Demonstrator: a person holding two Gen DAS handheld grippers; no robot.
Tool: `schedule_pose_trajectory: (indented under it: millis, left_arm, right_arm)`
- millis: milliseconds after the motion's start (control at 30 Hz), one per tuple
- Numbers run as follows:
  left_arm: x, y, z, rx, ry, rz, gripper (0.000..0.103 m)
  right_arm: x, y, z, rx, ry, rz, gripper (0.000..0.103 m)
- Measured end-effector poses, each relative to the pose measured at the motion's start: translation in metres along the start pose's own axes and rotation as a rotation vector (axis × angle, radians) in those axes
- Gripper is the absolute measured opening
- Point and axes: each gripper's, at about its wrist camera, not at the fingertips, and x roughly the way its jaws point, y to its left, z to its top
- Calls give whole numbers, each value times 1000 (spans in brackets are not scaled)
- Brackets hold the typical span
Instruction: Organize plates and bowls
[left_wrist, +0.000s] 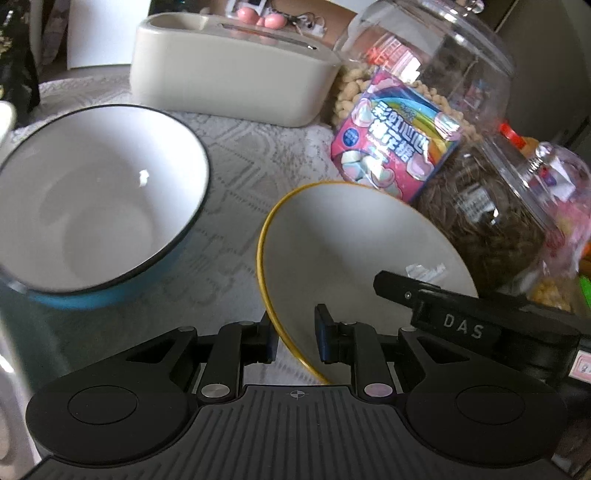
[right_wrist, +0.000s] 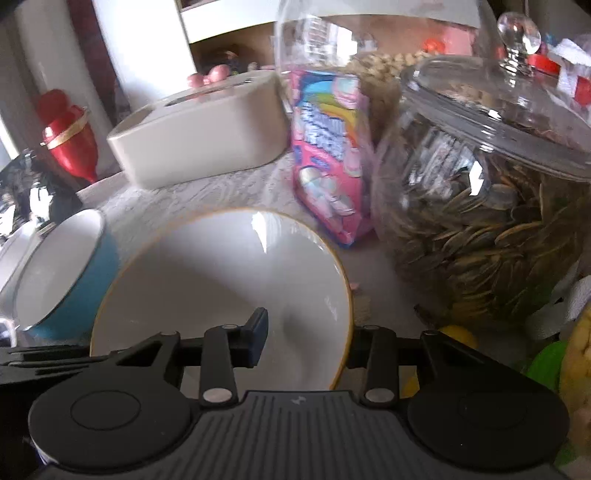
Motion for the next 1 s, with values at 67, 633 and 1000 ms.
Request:
schedule_pose_trajectory:
  millis: [67, 633, 1000]
  left_arm:
    - [-11, 3, -6, 3, 6, 4, 27]
    - [-82, 37, -66, -50, -1, 32, 30]
    - [-101, 44, -66, -70, -46, 47, 25]
  right_arm:
    - [-9, 7, -4, -14, -7, 32, 39]
    - [-33, 73, -51, -208, 89, 82, 40]
    - [-42, 58, -42, -95, 85, 119, 48]
